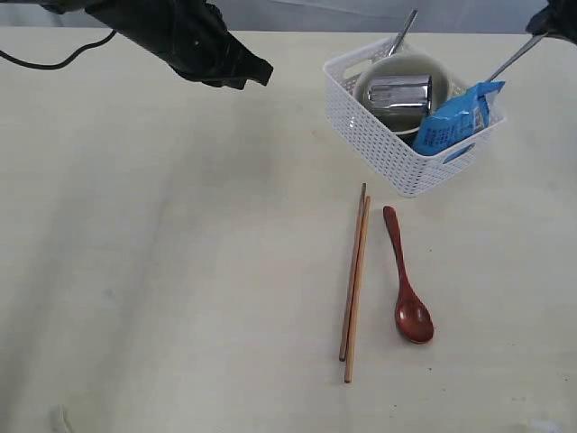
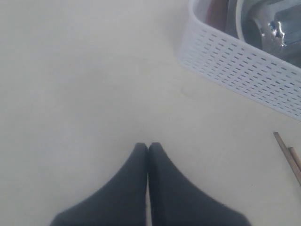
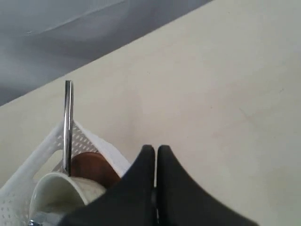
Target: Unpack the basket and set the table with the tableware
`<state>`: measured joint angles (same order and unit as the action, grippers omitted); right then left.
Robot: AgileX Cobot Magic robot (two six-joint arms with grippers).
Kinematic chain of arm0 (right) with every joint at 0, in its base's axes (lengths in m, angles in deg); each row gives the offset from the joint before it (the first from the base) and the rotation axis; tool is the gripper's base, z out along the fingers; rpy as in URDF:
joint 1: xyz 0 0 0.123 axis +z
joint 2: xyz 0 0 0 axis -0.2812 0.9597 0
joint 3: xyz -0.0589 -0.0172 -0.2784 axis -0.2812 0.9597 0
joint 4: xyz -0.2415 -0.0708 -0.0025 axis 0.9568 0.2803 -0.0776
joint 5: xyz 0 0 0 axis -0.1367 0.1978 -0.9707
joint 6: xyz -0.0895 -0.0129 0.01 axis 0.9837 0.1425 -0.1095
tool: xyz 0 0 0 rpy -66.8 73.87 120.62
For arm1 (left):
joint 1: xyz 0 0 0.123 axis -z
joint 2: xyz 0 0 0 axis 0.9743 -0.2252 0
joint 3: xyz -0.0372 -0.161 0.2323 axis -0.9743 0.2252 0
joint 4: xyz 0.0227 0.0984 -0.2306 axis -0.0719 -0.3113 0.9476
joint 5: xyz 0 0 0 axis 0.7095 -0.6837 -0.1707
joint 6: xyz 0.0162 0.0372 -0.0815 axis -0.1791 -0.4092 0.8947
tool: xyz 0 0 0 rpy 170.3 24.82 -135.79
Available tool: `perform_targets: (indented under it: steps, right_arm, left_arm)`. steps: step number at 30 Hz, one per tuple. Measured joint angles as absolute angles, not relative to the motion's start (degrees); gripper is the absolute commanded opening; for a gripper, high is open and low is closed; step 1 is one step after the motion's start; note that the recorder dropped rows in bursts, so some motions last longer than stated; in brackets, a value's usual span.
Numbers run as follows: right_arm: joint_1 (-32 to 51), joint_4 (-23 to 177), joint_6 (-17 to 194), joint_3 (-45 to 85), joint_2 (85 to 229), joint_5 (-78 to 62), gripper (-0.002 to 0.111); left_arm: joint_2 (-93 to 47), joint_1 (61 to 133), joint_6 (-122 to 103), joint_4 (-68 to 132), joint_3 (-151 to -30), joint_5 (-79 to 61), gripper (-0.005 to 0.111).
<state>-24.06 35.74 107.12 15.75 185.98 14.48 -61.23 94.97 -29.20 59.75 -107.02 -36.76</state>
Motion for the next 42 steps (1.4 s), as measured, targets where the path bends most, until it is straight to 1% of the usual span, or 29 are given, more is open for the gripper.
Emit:
perform_targets:
  steps: [13, 17, 22, 26, 29, 32, 35, 37, 39, 40, 42]
  right_arm:
    - [-24.06, 37.92, 117.22, 12.25, 177.24, 14.58, 0.0]
    - [-24.06, 37.92, 120.03, 11.01, 175.04, 14.58, 0.0]
    - [-24.06, 37.92, 124.09, 10.0, 172.24, 17.16, 0.0]
    - [-24.06, 36.59, 126.42, 8.33, 170.78, 23.57, 0.0]
    - [-23.64, 31.86, 130.5, 7.32, 170.65, 28.99, 0.0]
    - [-21.73, 28.75, 135.5, 7.15, 170.61, 32.58, 0.0]
    - [-18.29, 28.03, 138.21, 7.15, 170.61, 34.67, 0.0]
    - [-15.67, 27.91, 139.72, 7.15, 170.61, 35.89, 0.0]
    - [-13.21, 27.8, 140.62, 7.15, 170.61, 37.06, 0.0]
    - [-12.14, 27.8, 140.86, 7.15, 170.61, 37.33, 0.0]
    - [-10.33, 27.8, 140.99, 7.15, 170.61, 37.99, 0.0]
  left_arm:
    - [-61.23, 94.97, -32.16, 59.75, -107.02, -36.54, 0.0]
    - [-61.23, 94.97, -35.91, 62.95, -107.02, -36.45, 0.0]
    - [-61.23, 94.97, -50.65, 76.69, -106.3, -36.21, 0.0]
    - [-61.23, 94.97, -70.75, 97.2, -103.95, -36.47, 0.0]
    - [-61.01, 94.97, -86.46, 111.47, -101.75, -38.36, 0.0]
    - [-60.11, 94.97, -99.49, 120.89, -99.9, -43.69, 0.0]
    - [-58.96, 94.97, -104.6, 124.91, -99.4, -50.04, 0.0]
    - [-57.89, 94.97, -106.14, 125.79, -99.28, -54.19, 0.003]
    - [-56.84, 94.97, -107.09, 126.03, -99.02, -56.92, 0.011]
    - [-56.43, 94.97, -107.67, 126.03, -98.92, -57.56, 0.015]
    - [-55.57, 94.97, -109.23, 126.3, -98.41, -58.27, 0.028]
